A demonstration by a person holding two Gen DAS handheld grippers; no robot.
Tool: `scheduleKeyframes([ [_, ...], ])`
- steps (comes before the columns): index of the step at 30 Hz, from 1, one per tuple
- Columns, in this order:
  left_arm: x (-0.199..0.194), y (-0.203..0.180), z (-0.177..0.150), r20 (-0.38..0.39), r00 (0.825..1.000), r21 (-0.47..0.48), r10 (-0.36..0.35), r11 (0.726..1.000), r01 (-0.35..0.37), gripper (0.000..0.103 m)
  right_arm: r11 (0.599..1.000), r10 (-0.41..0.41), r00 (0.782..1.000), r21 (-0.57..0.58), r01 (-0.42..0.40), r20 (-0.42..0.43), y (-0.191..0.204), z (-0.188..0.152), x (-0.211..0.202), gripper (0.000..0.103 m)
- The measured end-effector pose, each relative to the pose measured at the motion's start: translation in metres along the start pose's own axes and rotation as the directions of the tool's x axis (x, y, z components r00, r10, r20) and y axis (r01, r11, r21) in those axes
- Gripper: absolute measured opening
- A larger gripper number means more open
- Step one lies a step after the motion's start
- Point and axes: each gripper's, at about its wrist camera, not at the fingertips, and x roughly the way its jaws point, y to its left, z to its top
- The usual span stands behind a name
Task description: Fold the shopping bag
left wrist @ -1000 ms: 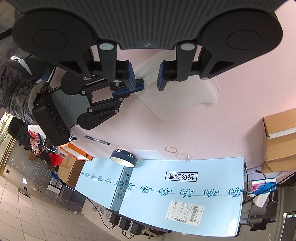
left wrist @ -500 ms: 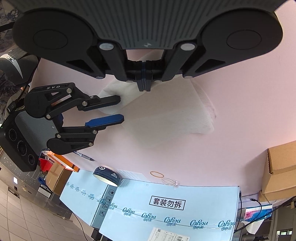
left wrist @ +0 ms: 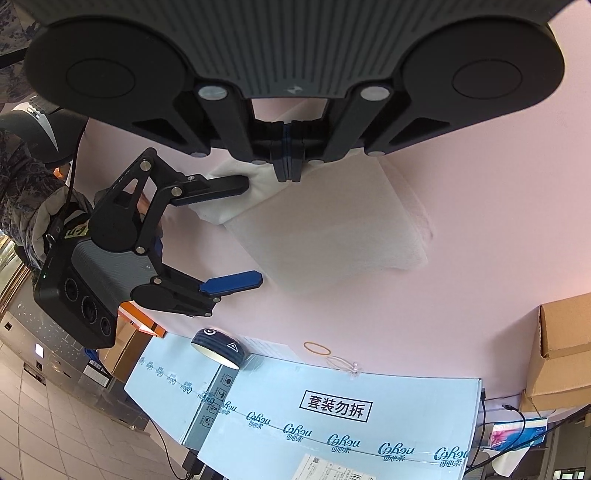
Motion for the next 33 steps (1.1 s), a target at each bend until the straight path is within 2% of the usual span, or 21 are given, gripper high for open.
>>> scheduleKeyframes([
  [2, 0.0006, 0.0005, 0.0003, 0.0, 1.0, -0.006, 0.0, 1.0, 0.0, 0.002, 0.999, 0.029, 1.0, 0.04, -0.029, -0.005, -0.0072, 0.0001, 0.0013, 0.103],
  [17, 0.0031, 0.0072, 0.0045, -0.019, 1.0, -0.068, -0.022, 0.998, 0.021, 0.002, 1.0, 0.016, 1.0, 0.02, -0.016, -0.002, -0.004, -0.0007, 0.0006, 0.103],
  [25, 0.0028, 0.0032, 0.0039, -0.019, 1.0, -0.082, 0.003, 0.997, -0.004, 0.002, 1.0, 0.019, 1.0, 0.018, -0.019, -0.003, -0.0058, -0.0008, 0.0003, 0.103],
  [33, 0.0034, 0.0062, 0.0057, -0.029, 1.0, -0.096, -0.009, 0.995, 0.007, 0.002, 1.0, 0.021, 1.0, 0.017, -0.021, -0.003, -0.0066, -0.0013, 0.0, 0.103],
])
